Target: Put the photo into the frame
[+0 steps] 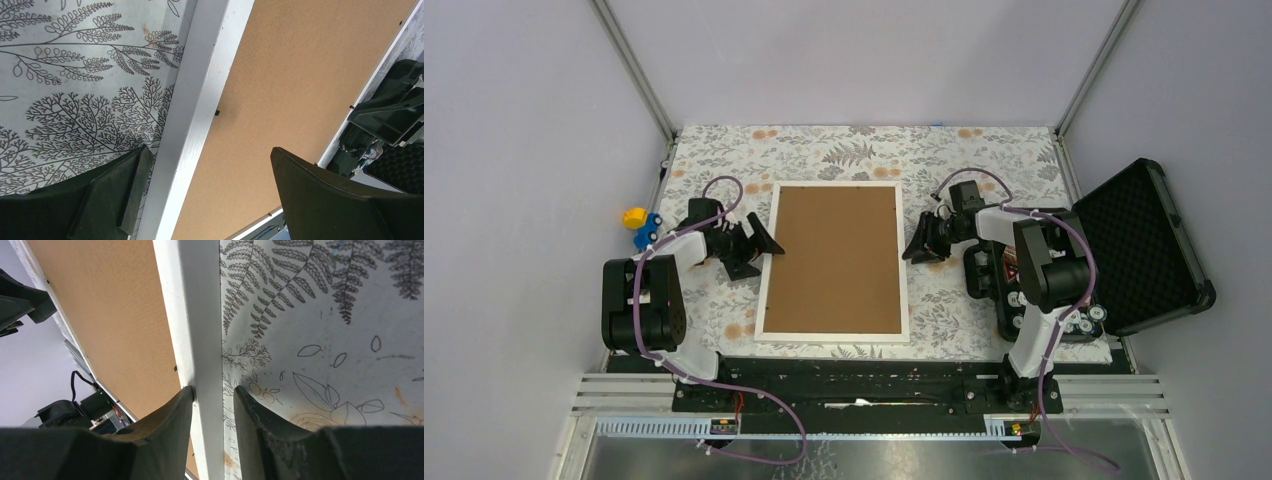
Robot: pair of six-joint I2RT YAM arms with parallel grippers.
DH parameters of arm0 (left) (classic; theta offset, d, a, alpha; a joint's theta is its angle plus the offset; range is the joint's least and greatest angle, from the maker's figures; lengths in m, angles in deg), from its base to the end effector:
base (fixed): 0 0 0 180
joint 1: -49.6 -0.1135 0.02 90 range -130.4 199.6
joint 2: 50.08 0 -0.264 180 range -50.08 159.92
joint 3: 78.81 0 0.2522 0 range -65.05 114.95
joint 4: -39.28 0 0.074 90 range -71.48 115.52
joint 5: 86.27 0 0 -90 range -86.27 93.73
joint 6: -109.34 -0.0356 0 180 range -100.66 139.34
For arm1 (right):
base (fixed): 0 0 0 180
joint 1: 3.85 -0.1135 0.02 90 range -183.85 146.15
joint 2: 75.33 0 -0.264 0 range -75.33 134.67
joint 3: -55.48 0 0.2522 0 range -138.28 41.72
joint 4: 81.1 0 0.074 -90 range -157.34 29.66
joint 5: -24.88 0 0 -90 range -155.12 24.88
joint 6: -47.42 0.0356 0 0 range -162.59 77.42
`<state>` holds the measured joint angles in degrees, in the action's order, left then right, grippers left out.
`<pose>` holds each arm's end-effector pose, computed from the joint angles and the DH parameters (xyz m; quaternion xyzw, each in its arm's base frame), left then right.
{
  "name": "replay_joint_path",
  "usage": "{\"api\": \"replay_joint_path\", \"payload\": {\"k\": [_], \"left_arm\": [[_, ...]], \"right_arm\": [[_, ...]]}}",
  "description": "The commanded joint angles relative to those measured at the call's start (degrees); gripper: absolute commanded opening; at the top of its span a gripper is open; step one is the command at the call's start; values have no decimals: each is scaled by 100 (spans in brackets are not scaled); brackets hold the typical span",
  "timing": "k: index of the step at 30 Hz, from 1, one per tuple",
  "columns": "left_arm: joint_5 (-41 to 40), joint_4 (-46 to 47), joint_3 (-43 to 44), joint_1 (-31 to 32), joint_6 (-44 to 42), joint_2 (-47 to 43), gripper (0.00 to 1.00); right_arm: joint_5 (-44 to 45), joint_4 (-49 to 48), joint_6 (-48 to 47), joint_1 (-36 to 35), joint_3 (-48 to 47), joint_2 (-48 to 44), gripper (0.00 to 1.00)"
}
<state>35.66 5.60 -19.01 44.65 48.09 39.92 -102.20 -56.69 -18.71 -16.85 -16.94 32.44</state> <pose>0.2844 0.0057 0.1571 -0.2120 0.9144 -0.3070 0.1573 0.3438 0.1014 0.1305 0.0041 0.9190 0.3694 0.1375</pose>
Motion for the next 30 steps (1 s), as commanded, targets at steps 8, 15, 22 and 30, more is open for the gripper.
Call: {"api": "replay_joint_path", "payload": {"k": [8, 15, 22, 30], "left_arm": [[266, 283, -34, -17, -12, 89, 99], [241, 291, -12, -15, -2, 109, 99], [163, 294, -6, -19, -10, 84, 99], [124, 321, 76, 121, 58, 249, 99]], "right_arm": [[-51, -68, 11, -137, -439, 411, 39], [94, 254, -193, -233, -834, 697, 40], [434, 823, -579, -361, -1213, 942, 43], [945, 1903, -1193, -766, -2055, 1460, 46]]}}
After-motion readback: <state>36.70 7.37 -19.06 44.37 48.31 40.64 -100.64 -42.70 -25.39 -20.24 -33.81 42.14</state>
